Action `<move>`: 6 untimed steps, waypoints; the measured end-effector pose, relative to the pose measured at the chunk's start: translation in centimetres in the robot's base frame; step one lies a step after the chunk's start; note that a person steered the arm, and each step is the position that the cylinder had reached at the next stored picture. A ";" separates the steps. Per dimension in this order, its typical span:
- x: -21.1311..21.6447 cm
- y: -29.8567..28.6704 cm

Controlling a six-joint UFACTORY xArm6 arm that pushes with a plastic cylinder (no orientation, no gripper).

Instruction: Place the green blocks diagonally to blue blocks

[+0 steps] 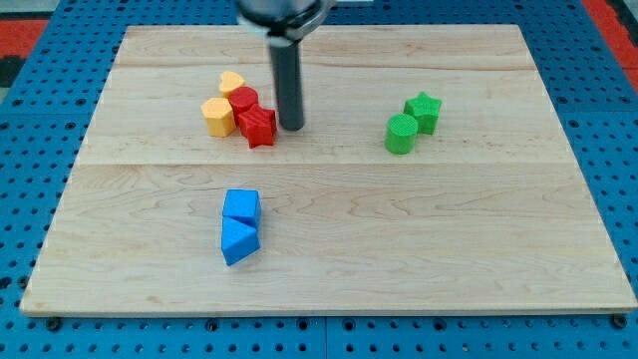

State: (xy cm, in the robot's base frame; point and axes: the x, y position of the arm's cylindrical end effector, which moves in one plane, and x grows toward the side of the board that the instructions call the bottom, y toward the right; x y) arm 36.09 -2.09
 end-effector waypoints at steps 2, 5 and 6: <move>-6.0 16.3; 4.8 13.0; 6.8 13.0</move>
